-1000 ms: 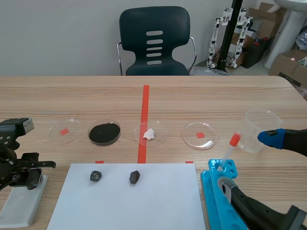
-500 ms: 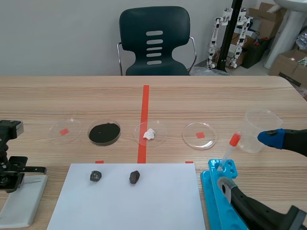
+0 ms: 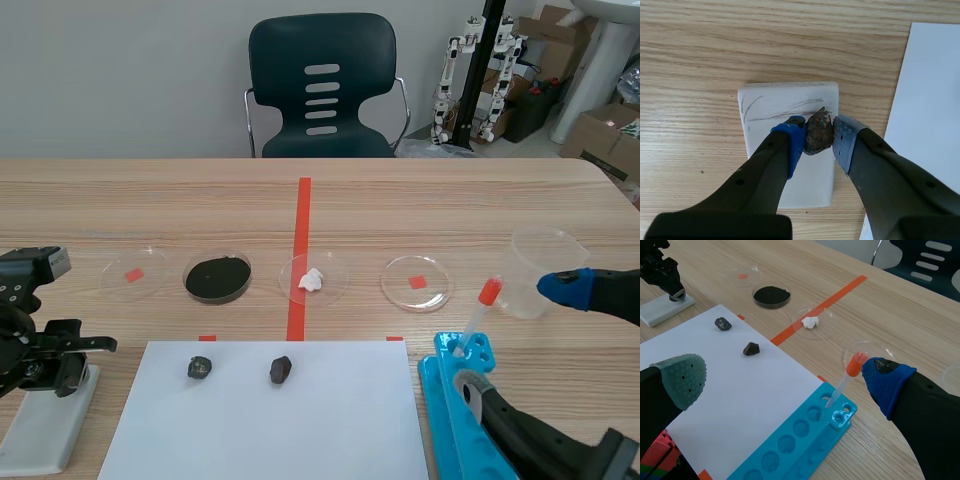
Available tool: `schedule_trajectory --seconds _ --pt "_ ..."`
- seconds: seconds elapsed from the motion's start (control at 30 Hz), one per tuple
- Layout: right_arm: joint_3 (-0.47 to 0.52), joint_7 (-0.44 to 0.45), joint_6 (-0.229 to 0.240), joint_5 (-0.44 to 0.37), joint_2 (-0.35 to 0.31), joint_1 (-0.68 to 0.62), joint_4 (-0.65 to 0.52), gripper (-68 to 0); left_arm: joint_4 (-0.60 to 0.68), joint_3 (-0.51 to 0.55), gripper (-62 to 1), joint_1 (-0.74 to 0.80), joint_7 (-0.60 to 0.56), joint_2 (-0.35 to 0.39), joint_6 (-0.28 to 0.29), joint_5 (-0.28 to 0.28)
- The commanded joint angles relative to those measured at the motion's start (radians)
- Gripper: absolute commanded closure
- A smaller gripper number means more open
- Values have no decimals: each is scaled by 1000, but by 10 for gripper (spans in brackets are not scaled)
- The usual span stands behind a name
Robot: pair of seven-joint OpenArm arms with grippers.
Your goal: Rub the mineral on the streak plate
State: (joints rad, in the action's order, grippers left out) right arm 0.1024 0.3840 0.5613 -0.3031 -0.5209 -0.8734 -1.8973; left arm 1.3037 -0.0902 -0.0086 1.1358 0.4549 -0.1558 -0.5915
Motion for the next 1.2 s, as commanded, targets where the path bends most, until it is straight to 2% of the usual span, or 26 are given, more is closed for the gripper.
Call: schedule_trajectory --seconds 0.0,0.1,0.17,0.27,0.47,0.77,0.97,1.17 --pt "-1 15 0 -14 0 9 -15 -679 -1 -1 -90 5 -10 -3 14 -37" --pt "-1 15 0 -14 0 9 -15 -679 -1 -1 -90 5 -13 -3 14 -40" --pt "-1 15 0 -14 0 9 -15 -679 -1 -1 -90 5 -13 -3 13 -18" --pt "-1 15 0 -14 0 9 -15 -679 -1 -1 -90 6 -9 -3 0 38" --pt "-1 15 0 -14 0 9 -15 -679 -1 -1 -90 5 9 -2 -67 167" --pt "-1 15 0 -14 0 9 -15 -679 6 -1 -90 6 -1 -2 -70 171" --pt "-1 15 0 -14 0 9 -15 -679 156 0 -90 84 -141 31 -70 166" --pt "-1 15 0 -14 0 9 -15 -679 336 1 -90 196 -416 48 -69 162"
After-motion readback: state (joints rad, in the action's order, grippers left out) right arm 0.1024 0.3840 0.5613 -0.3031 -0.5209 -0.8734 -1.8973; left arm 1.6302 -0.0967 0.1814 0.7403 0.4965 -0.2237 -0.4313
